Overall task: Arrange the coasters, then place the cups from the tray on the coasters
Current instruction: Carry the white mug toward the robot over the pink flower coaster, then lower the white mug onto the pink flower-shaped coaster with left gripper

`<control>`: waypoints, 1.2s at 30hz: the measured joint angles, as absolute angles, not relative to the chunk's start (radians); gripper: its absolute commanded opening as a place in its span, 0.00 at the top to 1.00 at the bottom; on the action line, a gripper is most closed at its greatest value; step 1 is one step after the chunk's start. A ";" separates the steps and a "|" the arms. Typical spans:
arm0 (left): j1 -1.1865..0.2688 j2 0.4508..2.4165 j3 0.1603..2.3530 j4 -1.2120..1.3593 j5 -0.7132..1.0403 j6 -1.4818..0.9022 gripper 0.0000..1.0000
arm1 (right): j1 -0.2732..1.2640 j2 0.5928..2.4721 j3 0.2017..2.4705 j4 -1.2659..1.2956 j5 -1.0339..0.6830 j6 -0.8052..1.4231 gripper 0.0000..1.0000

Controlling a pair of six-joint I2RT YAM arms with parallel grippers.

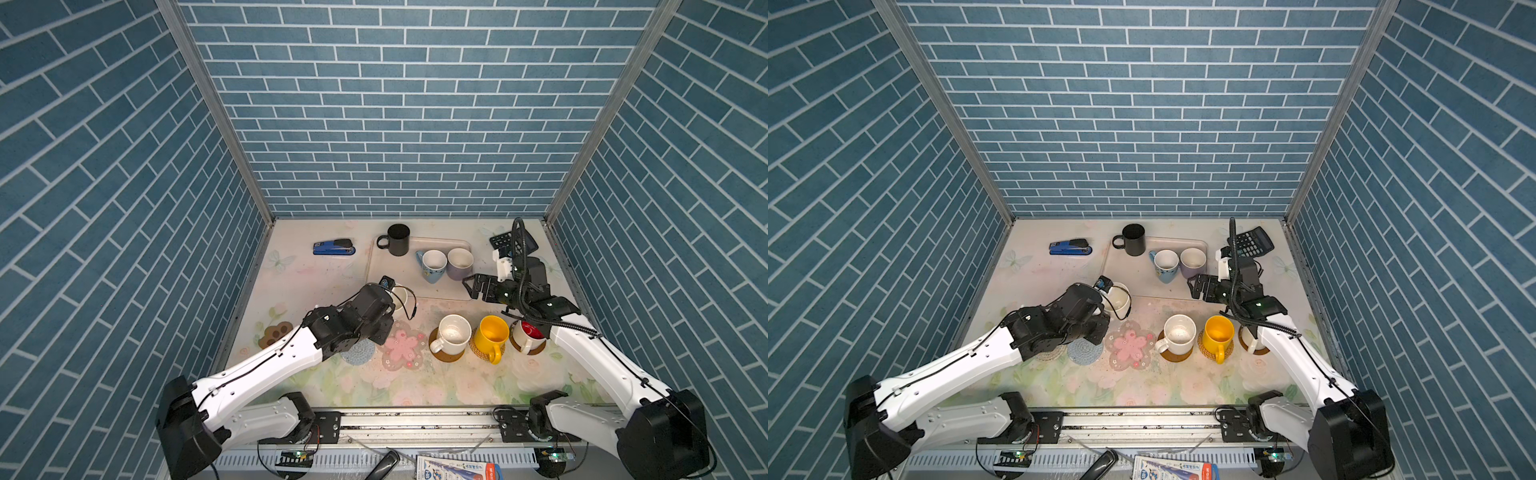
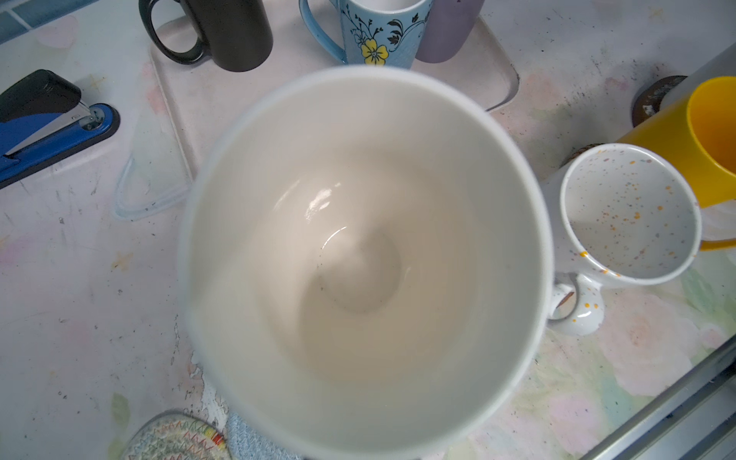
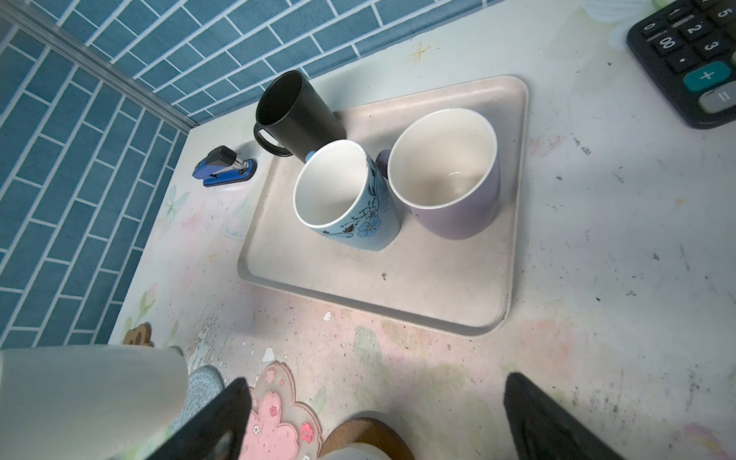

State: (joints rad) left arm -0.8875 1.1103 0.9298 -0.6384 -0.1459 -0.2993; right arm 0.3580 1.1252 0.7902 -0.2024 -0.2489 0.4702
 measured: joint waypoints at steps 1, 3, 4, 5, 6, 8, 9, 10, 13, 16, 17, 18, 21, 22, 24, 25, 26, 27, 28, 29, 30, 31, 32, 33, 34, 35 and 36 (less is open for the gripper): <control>-0.891 1.099 0.918 -0.637 -0.144 -0.300 1.00 | 0.358 1.128 0.790 -0.199 -0.250 0.471 0.01; -0.904 1.074 0.881 -0.630 -0.144 -0.306 1.00 | 0.358 1.134 0.790 -0.194 -0.250 0.471 0.01; -0.913 1.061 0.856 -0.622 -0.144 -0.310 1.00 | 0.358 1.137 0.790 -0.192 -0.250 0.471 0.01; -0.924 1.046 0.828 -0.612 -0.145 -0.315 1.00 | 0.358 1.141 0.790 -0.192 -0.250 0.471 0.01; -0.934 1.035 0.803 -0.605 -0.145 -0.319 1.00 | 0.358 1.143 0.790 -0.191 -0.251 0.471 0.01; -0.956 1.010 0.749 -0.590 -0.145 -0.330 1.00 | 0.358 1.148 0.790 -0.189 -0.251 0.471 0.01; -0.963 1.003 0.733 -0.587 -0.145 -0.335 1.00 | 0.358 1.148 0.790 -0.189 -0.251 0.471 0.01; -0.971 0.999 0.719 -0.584 -0.146 -0.340 1.00 | 0.358 1.148 0.790 -0.189 -0.251 0.471 0.01; -0.987 0.994 0.703 -0.565 -0.150 -0.346 1.00 | 0.358 1.148 0.790 -0.186 -0.251 0.471 0.01; -0.991 0.995 0.700 -0.532 -0.149 -0.348 1.00 | 0.358 1.149 0.789 -0.186 -0.251 0.471 0.01; -0.992 0.995 0.696 -0.516 -0.149 -0.348 1.00 | 0.358 1.150 0.789 -0.185 -0.251 0.471 0.01; -0.993 0.996 0.690 -0.498 -0.149 -0.349 1.00 | 0.358 1.153 0.789 -0.183 -0.252 0.471 0.01; -0.995 1.013 0.668 -0.460 -0.143 -0.352 1.00 | 0.358 1.163 0.789 -0.179 -0.253 0.471 0.01; -0.995 1.021 0.662 -0.453 -0.140 -0.352 1.00 | 0.358 1.165 0.789 -0.179 -0.253 0.471 0.01; -0.996 1.035 0.654 -0.445 -0.133 -0.351 1.00 | 0.358 1.165 0.789 -0.179 -0.254 0.471 0.01; -0.996 1.041 0.652 -0.439 -0.131 -0.351 1.00 | 0.358 1.165 0.789 -0.179 -0.254 0.471 0.01; -0.996 1.047 0.651 -0.432 -0.129 -0.351 1.00 | 0.358 1.165 0.789 -0.179 -0.254 0.471 0.01; -0.996 1.053 0.651 -0.427 -0.128 -0.351 1.00 | 0.358 1.165 0.789 -0.179 -0.254 0.471 0.01; -0.997 1.061 0.651 -0.419 -0.127 -0.351 1.00 | 0.358 1.165 0.789 -0.179 -0.254 0.471 0.01; -0.997 1.069 0.651 -0.412 -0.126 -0.351 1.00 | 0.358 1.165 0.789 -0.179 -0.254 0.471 0.01; -0.997 1.076 0.651 -0.405 -0.125 -0.351 1.00 | 0.358 1.165 0.789 -0.179 -0.254 0.471 0.01; -0.998 1.084 0.650 -0.397 -0.124 -0.350 1.00 | 0.358 1.166 0.789 -0.179 -0.254 0.471 0.01; -0.998 1.090 0.650 -0.389 -0.122 -0.350 1.00 | 0.358 1.167 0.789 -0.179 -0.254 0.471 0.01; -0.999 1.095 0.650 -0.381 -0.121 -0.350 1.00 | 0.358 1.168 0.789 -0.179 -0.254 0.471 0.01; -0.999 1.101 0.649 -0.373 -0.120 -0.349 1.00 | 0.358 1.168 0.789 -0.179 -0.254 0.471 0.01; -0.999 1.108 0.648 -0.366 -0.119 -0.347 1.00 | 0.358 1.169 0.789 -0.179 -0.254 0.471 0.01; -0.999 1.114 0.647 -0.360 -0.119 -0.347 1.00 | 0.358 1.169 0.789 -0.179 -0.254 0.471 0.01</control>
